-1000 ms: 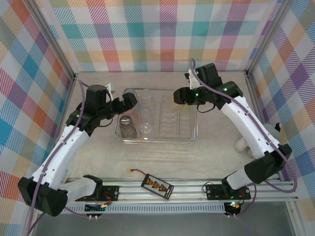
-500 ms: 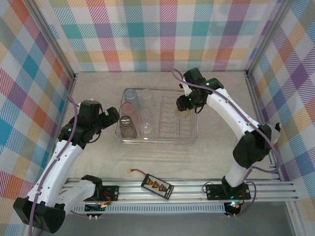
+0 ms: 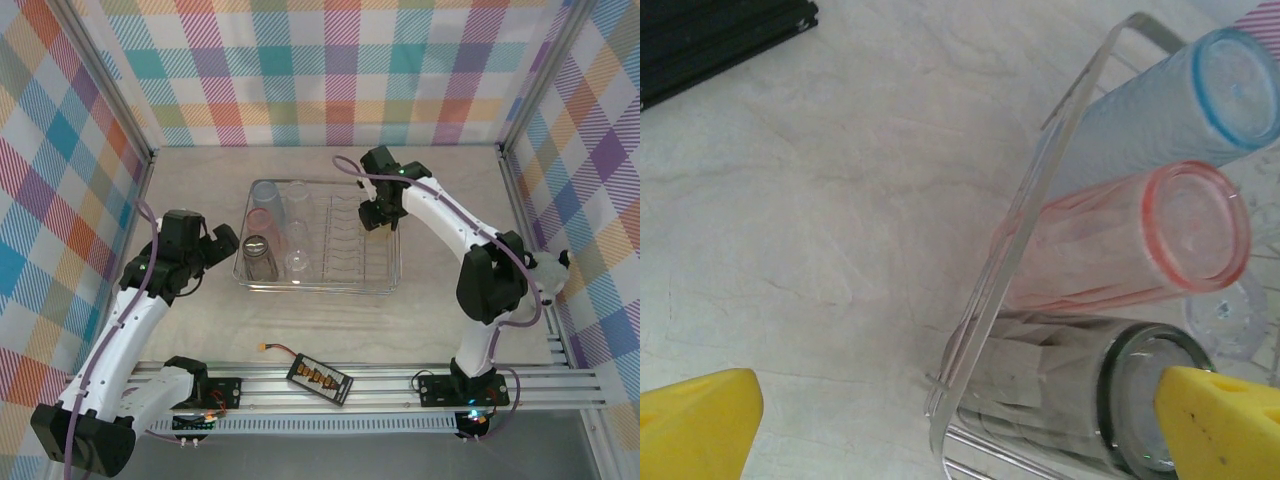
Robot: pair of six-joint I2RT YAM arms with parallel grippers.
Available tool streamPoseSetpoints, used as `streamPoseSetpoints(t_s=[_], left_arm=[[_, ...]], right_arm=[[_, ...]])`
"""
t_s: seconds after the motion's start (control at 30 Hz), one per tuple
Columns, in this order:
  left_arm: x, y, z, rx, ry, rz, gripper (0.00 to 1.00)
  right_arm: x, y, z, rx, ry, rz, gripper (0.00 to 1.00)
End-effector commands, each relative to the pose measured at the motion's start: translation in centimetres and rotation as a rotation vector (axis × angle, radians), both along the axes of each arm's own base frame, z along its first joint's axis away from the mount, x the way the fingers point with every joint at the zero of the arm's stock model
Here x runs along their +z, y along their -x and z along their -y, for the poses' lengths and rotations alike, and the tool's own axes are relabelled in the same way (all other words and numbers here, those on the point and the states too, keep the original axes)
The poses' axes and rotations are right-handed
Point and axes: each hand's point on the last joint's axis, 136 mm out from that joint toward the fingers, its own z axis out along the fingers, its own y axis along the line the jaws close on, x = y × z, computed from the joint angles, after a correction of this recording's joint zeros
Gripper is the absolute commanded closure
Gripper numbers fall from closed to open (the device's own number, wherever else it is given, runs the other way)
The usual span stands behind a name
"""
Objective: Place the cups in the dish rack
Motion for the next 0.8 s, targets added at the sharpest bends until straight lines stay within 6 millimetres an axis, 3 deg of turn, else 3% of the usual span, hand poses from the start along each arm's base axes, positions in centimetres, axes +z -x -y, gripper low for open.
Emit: streamPoseSetpoints(t_s=[0.0,0.2,0.53,0.77], left_arm=[[-0.2,-0.1,-0.4,0.041,0.030,0.015,0.00],[-0.2,-0.2,-0.9,0.059,0.008,0.013,0.00],[-0.7,0.2,-2.3,0.105,-0.047,0.001,0.00],[-1.9,1.2,-3.5,0.165,-0.072,-0.022,0.00]], right_arm=[[-1.2,-1.3,-0.2,0.028,0.014,0.041,0.52],[-2.8,-1.7,-0.4,0.068,0.026,0.058,0.47],[-4.7,-1.8,-0.8,0.102,0.030,0.026,0.28],[-4.4,-1.8,-1.3,0.097,0.007,0.009,0.21]])
